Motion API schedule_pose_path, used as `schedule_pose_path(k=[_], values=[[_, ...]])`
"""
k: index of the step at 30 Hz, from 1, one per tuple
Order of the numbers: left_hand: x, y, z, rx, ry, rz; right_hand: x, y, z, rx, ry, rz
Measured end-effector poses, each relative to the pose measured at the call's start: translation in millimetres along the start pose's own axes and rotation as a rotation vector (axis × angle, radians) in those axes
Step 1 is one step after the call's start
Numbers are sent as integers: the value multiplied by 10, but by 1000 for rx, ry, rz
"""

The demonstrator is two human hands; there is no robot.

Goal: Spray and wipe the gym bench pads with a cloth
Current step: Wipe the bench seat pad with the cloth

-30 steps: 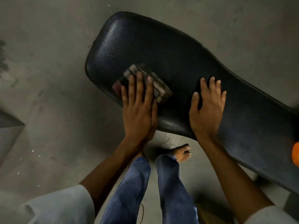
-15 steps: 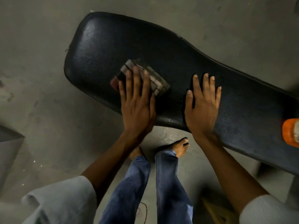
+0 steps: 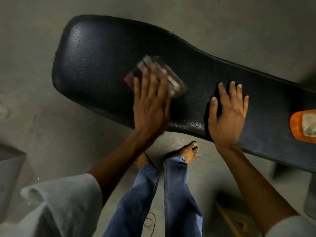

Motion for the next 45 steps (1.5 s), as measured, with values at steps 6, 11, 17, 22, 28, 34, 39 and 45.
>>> schedule_pose_path(k=[6,11,17,22,28,34,39,45], values=[[-229,406,-550,-325,-151,17,40,33,35,7,-27,2],[-43,157,126,-139,-51,13,86,231,72,-28,49,5],[-265,632,136,-167,-113,-17,77,340,101,-71,23,-4],[-265,664,43,-370,-178,21,93,397,119,-46,28,-23],[-151,544,826,-36,-48,44,96,448,128,-31,45,-4],[-485,1146,353,-351,-204,-9,190,507,180,-137,111,243],[-347,1241,131,-485,-265,-251,364,343,372,-39,137,239],[-128,544,623,-149,-52,-74,-72,-287,413,239,-38,-34]])
Point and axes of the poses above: each hand's wrist, its own z-axis towards the middle knuckle, its own x-axis out of the back of the hand, y = z × x, the point moved 4 cm from there along z, towards the middle knuckle, and after that the axes turned 5 degrees about -z, right-handed, at the moved point
